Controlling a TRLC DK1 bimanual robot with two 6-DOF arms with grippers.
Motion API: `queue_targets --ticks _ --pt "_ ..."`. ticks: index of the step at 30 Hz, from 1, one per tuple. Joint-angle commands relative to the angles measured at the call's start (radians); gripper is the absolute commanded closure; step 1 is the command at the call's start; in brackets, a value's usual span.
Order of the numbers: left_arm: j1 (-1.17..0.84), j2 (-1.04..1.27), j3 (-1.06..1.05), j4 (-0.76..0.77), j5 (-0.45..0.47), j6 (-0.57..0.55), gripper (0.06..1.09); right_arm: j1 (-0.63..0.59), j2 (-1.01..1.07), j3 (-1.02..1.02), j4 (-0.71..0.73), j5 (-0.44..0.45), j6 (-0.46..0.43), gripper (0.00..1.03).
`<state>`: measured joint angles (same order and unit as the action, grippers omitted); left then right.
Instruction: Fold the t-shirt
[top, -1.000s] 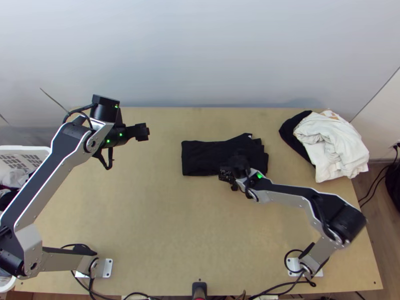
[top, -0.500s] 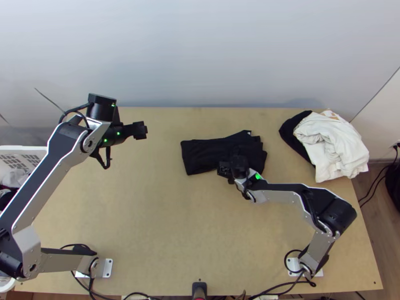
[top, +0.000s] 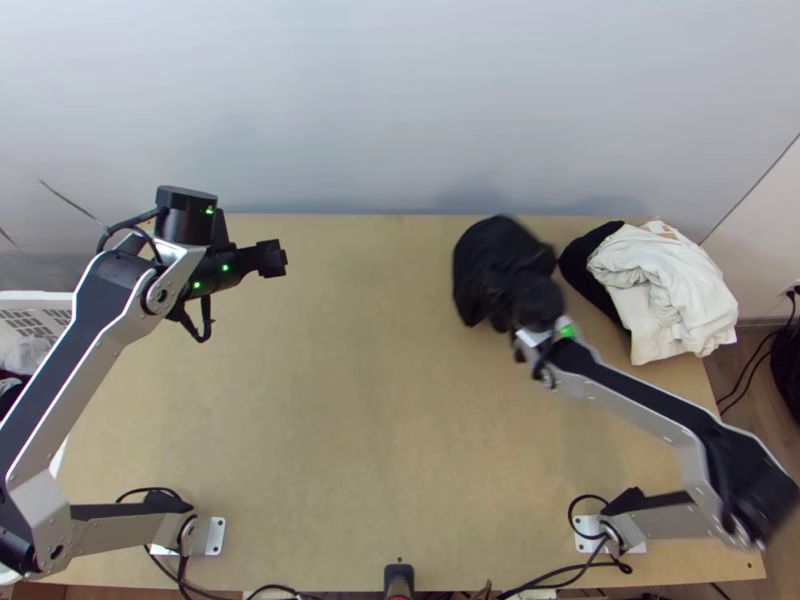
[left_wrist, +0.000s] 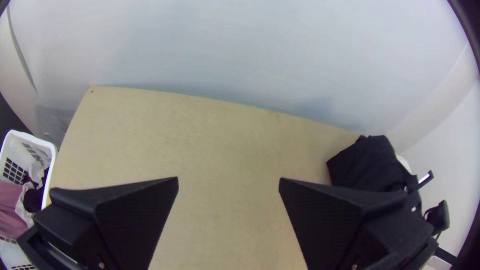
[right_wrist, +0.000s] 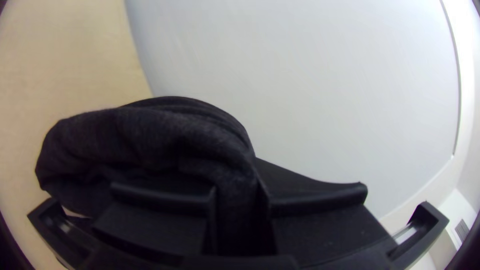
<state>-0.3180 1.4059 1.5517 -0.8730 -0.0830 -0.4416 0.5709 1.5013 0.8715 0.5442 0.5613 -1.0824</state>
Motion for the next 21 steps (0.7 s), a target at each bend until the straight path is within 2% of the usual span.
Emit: queue_targets --ticks 1,5,9,13,16,21 --pt "-0.001 -0.038 -0.028 -0.009 0.002 0.0 0.11 -0.147 -0.181 0.064 -0.151 0.02 0.006 1.0" --pt "-0.004 -0.053 -0.048 -0.009 0.002 -0.003 0.11 -0.304 -0.222 0.103 -0.208 0.008 0.016 1.0" --pt "-0.004 -0.056 -0.056 -0.009 0.002 -0.003 0.11 -0.482 -0.225 0.138 -0.234 -0.069 0.026 1.0" --pt "-0.004 -0.059 -0.068 -0.009 0.002 -0.008 0.11 -0.629 -0.139 0.216 -0.233 -0.13 0.049 1.0" --pt "-0.006 -0.062 -0.084 -0.009 0.002 -0.011 0.11 -0.689 -0.027 0.331 -0.234 -0.136 0.088 1.0" --pt "-0.003 -0.073 -0.099 -0.009 0.002 -0.011 0.11 -0.698 0.14 0.463 -0.234 -0.133 0.102 1.0"
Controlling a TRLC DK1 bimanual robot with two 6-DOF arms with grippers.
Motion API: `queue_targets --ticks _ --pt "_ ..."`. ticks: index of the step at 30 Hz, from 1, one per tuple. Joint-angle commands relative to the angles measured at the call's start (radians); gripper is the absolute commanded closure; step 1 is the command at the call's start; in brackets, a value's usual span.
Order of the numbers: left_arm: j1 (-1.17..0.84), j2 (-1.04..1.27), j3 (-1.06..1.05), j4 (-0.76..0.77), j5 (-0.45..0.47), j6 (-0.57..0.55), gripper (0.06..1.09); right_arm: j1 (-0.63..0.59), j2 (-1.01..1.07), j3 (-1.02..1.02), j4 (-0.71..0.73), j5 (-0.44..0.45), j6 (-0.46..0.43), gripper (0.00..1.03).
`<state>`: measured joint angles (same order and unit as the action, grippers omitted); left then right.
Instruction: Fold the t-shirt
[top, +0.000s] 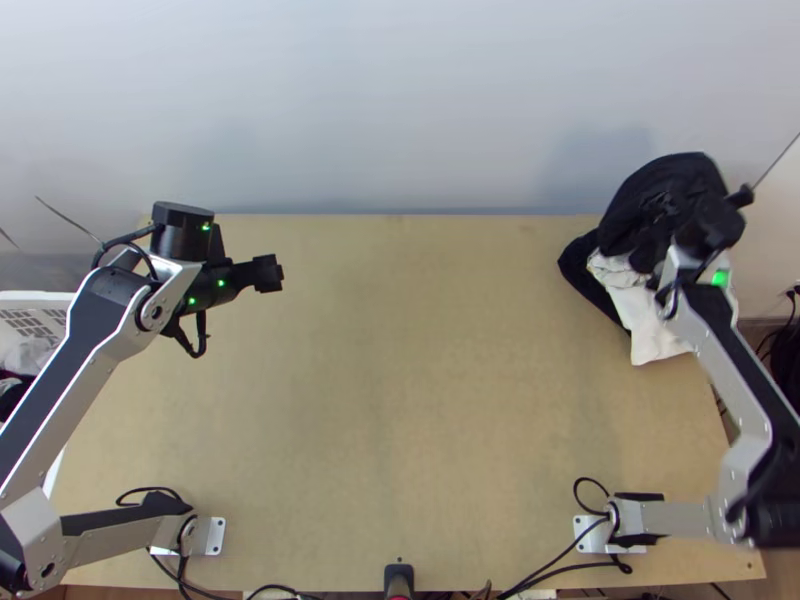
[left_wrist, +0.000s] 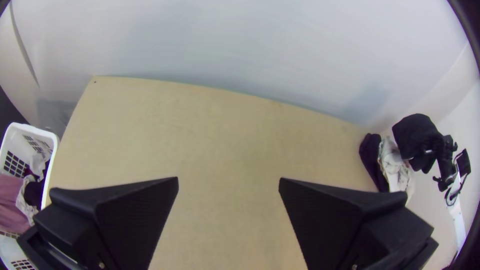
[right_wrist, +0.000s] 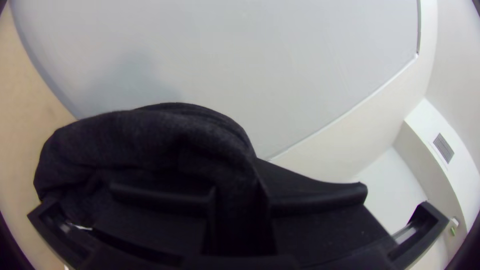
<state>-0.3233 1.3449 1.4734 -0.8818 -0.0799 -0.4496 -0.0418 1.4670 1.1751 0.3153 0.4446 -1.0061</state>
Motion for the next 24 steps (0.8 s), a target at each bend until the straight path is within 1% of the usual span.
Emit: queue_targets --ticks 1,5,7,11,16,18,20,22,24 --pt "0.006 -0.013 -0.022 0.0 -0.001 -0.003 0.11 -0.087 0.197 0.164 -0.004 -0.017 0.026 1.0" --pt "0.026 -0.021 -0.028 0.0 -0.001 0.0 0.11 -0.092 0.23 0.126 -0.005 -0.017 -0.006 1.0" --pt "0.043 -0.029 -0.035 0.0 0.0 0.002 0.11 -0.115 0.219 0.098 -0.012 -0.018 -0.045 1.0" --pt "0.061 -0.032 -0.064 0.003 0.005 0.008 0.11 -0.198 0.182 0.09 -0.099 -0.083 -0.083 1.0" --pt "0.056 -0.027 -0.07 0.026 0.02 0.002 0.11 -0.297 0.128 0.092 -0.222 -0.167 -0.195 1.0" --pt "0.05 -0.021 -0.062 0.029 0.023 -0.003 0.11 -0.323 0.104 0.084 -0.28 -0.188 -0.249 1.0" --pt "0.047 -0.02 -0.061 0.029 0.023 -0.004 0.11 -0.337 0.081 0.077 -0.303 -0.224 -0.292 1.0" --pt "0.047 -0.02 -0.061 0.029 0.023 -0.004 0.11 -0.346 0.067 0.089 -0.338 -0.238 -0.318 1.0" --pt "0.047 -0.021 -0.062 0.029 0.023 -0.003 0.11 -0.345 0.046 0.104 -0.413 -0.245 -0.319 1.0"
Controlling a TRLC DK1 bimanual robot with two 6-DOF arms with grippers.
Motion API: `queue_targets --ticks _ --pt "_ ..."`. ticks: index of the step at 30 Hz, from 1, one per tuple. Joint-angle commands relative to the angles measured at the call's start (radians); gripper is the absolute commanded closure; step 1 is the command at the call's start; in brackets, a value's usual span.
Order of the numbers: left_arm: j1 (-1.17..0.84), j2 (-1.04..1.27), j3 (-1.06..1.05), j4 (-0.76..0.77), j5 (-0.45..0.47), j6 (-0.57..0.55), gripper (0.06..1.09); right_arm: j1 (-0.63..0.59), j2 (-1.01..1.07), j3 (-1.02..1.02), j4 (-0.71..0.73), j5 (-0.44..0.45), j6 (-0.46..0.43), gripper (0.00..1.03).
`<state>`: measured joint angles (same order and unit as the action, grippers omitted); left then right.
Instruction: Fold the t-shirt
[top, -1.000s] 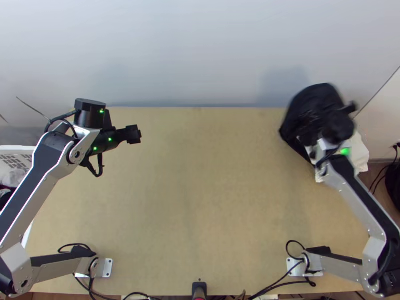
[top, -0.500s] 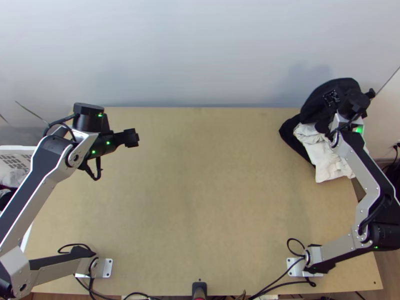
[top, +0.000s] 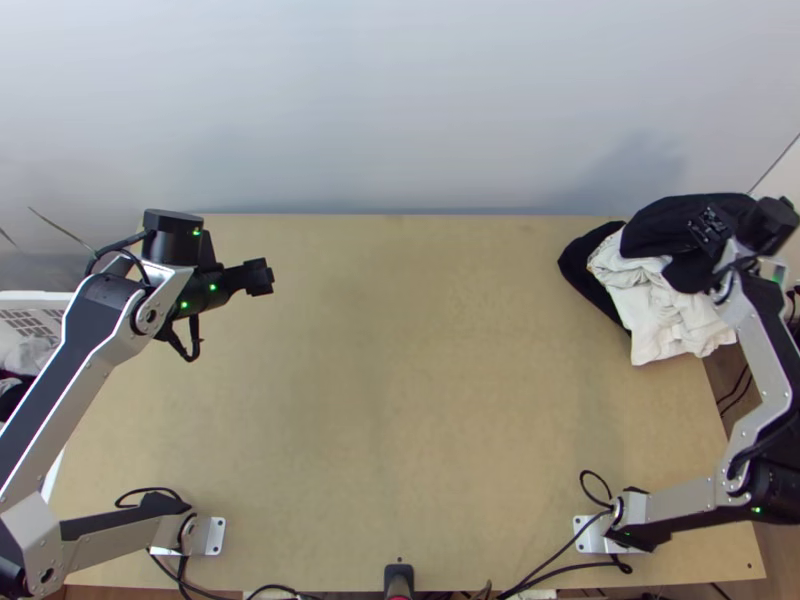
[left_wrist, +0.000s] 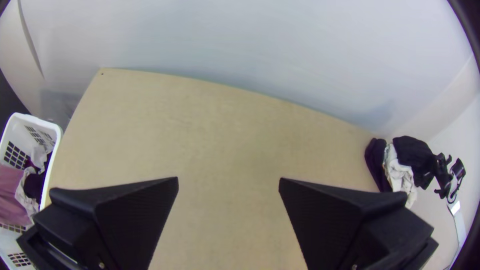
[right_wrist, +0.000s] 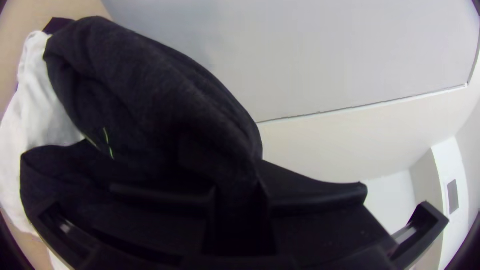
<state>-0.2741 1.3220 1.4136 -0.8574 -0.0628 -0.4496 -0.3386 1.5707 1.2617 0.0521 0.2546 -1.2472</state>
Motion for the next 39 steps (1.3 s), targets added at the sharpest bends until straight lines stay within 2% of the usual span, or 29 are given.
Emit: queue_targets --ticks 1,6,10,12,15,17,18,22,23,26,31,36,39 --pt "-0.002 0.0 -0.005 0.004 0.006 -0.003 0.11 -0.046 -0.074 0.016 -0.204 -0.055 -0.083 1.0" --pt "0.001 -0.009 -0.013 0.004 0.006 -0.003 0.11 -0.017 -0.192 -0.122 -0.363 -0.055 -0.152 1.0" --pt "0.0 -0.015 -0.019 0.004 0.006 -0.004 0.11 0.015 -0.245 -0.289 -0.368 -0.054 -0.15 1.0" --pt "0.0 -0.018 -0.021 0.003 0.006 -0.006 0.11 0.019 -0.238 -0.364 -0.322 -0.049 -0.121 1.0" --pt "0.001 -0.024 -0.022 0.0 0.006 -0.006 0.11 0.018 -0.166 -0.447 -0.121 -0.04 -0.074 1.0" --pt "0.004 -0.026 -0.024 -0.002 0.004 -0.004 0.11 0.01 -0.117 -0.45 -0.043 -0.028 -0.014 1.0" --pt "0.009 -0.029 -0.024 -0.003 0.004 -0.001 0.11 0.01 -0.104 -0.444 -0.02 -0.025 0.022 0.92" --pt "0.021 -0.029 -0.028 -0.003 0.004 0.006 0.11 0.007 -0.115 -0.407 0.0 -0.015 0.149 0.24" --pt "0.021 -0.027 -0.03 -0.003 0.004 0.008 0.11 0.009 -0.123 -0.389 -0.003 0.002 0.18 0.16" --pt "0.021 -0.026 -0.038 -0.003 0.006 0.005 0.11 0.016 -0.17 -0.309 -0.078 0.012 0.284 0.06" --pt "0.015 -0.023 -0.053 -0.002 0.006 -0.004 0.11 0.039 -0.238 -0.079 -0.302 0.011 0.451 0.04" --pt "0.012 -0.021 -0.053 -0.002 0.006 -0.006 0.11 0.043 -0.14 0.269 -0.549 0.006 0.704 0.04" --pt "0.012 -0.021 -0.054 -0.002 0.006 -0.006 0.11 0.035 -0.051 0.412 -0.672 -0.02 0.859 0.04"
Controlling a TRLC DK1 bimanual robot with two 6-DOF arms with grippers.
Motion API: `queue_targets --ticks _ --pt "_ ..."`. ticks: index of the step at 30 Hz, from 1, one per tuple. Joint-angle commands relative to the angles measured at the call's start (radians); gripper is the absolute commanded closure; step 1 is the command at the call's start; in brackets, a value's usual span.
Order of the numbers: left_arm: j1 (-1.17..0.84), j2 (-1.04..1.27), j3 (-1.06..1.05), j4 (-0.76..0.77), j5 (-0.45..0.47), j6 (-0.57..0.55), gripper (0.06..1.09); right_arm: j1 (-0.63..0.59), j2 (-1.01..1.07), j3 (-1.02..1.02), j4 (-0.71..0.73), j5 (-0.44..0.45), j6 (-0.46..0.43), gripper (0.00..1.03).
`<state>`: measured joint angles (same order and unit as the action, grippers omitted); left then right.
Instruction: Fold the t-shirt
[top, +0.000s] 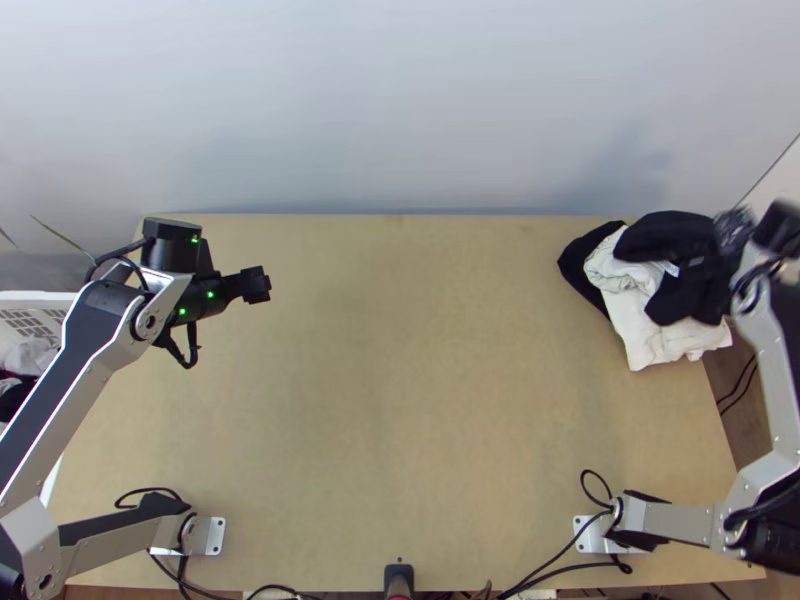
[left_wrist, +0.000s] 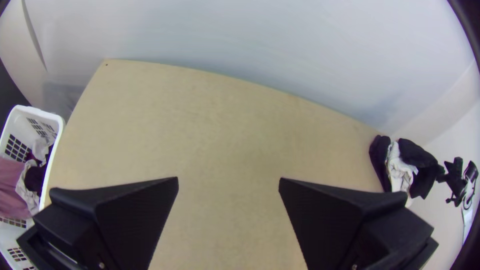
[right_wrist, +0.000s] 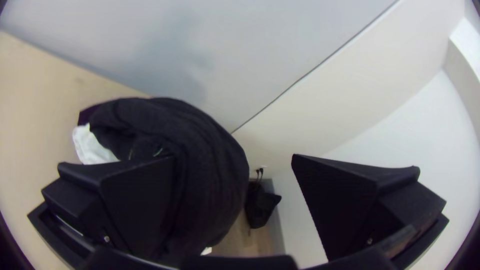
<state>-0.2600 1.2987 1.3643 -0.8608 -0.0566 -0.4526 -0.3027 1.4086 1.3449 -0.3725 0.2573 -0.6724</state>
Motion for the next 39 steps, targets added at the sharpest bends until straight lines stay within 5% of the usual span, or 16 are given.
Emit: queue_targets --ticks 1,8,19,29,39 --pt "-0.002 0.002 -0.005 0.002 0.0 -0.003 0.11 -0.004 0.136 0.35 -0.261 -0.032 0.338 0.04" --pt "0.022 -0.007 -0.002 0.0 -0.002 0.009 0.11 0.028 0.196 0.399 -0.399 -0.096 0.497 0.04" --pt "0.022 0.007 -0.018 0.008 0.0 0.011 0.11 0.013 0.426 0.324 -0.358 -0.124 0.741 0.04" --pt "0.048 -0.009 -0.051 0.006 -0.002 0.028 0.11 0.148 0.332 -0.224 -0.146 -0.138 0.755 0.05" --pt "0.047 -0.01 -0.047 0.008 -0.002 0.028 0.11 0.089 0.317 -0.217 -0.105 -0.138 0.755 0.05"
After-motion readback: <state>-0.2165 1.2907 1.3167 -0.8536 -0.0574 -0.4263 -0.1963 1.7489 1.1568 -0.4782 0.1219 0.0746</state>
